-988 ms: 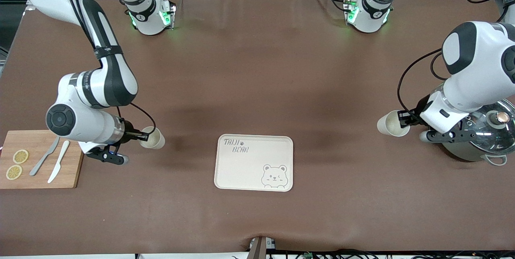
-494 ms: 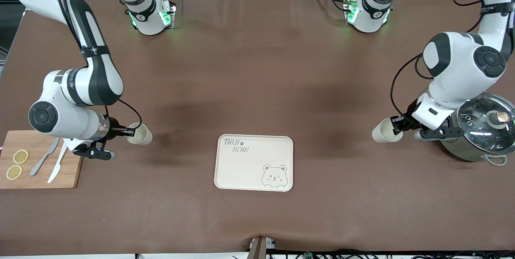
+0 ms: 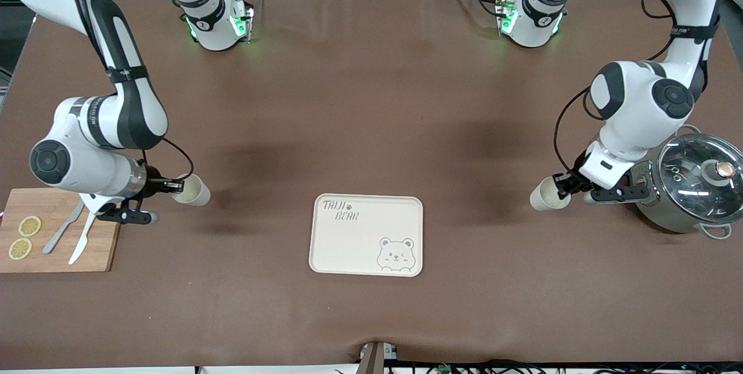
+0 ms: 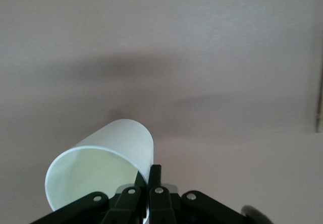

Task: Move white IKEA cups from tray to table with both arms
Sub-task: 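Lower both held cups onto the table beside the pot and board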

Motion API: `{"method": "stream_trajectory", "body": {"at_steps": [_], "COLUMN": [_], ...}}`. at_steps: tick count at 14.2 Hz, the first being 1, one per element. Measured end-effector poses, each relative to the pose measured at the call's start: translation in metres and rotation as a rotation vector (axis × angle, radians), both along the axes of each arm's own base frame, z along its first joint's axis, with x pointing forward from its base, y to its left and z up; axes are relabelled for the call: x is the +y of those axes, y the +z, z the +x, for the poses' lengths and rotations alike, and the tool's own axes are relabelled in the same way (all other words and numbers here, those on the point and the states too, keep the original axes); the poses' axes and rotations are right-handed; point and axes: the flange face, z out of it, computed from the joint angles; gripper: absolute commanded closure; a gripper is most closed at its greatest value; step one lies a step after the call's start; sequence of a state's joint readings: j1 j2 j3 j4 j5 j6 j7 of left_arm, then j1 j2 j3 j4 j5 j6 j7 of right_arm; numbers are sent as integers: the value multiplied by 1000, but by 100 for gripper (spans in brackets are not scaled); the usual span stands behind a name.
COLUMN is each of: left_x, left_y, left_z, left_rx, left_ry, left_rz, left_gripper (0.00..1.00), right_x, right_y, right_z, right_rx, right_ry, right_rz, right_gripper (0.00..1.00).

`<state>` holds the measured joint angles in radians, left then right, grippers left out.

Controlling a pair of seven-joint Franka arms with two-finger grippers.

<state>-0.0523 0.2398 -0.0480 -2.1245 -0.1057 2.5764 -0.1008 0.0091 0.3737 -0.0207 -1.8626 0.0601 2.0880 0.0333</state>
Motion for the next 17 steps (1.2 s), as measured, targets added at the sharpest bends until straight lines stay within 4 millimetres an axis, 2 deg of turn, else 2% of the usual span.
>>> {"method": "stream_trajectory", "body": {"at_steps": [2,4,6,9,13,16,17], "left_x": [0,0,1,1,2,2,2], "left_y": [-25,-48,-62,-74,-93,-95,-95], "left_z": [1,2,3,4,5,5,5], "left_rx": [-1,0,-3,-19,-31,-34,-35], "left_ry": [3,7,5,7,11,11,10], "left_rz": [2,3,5,6,8,9,9], "left_gripper": [100,100,100,100,100,100,72], "right_x": [-31,-51,-54,-57,-85,-91,-91], "right_y": [-12,-27,-38,-43,-49,-53,-56], "right_z": [-8,-18,-25,-28,-35,-38,-39], "right_rx": [-15,-20,-18,-21,-21,-20,-22], "right_ry": [18,19,19,32,44,40,41], "right_rz": [7,10,10,11,18,19,18], "right_gripper": [100,100,100,100,100,100,100]}}
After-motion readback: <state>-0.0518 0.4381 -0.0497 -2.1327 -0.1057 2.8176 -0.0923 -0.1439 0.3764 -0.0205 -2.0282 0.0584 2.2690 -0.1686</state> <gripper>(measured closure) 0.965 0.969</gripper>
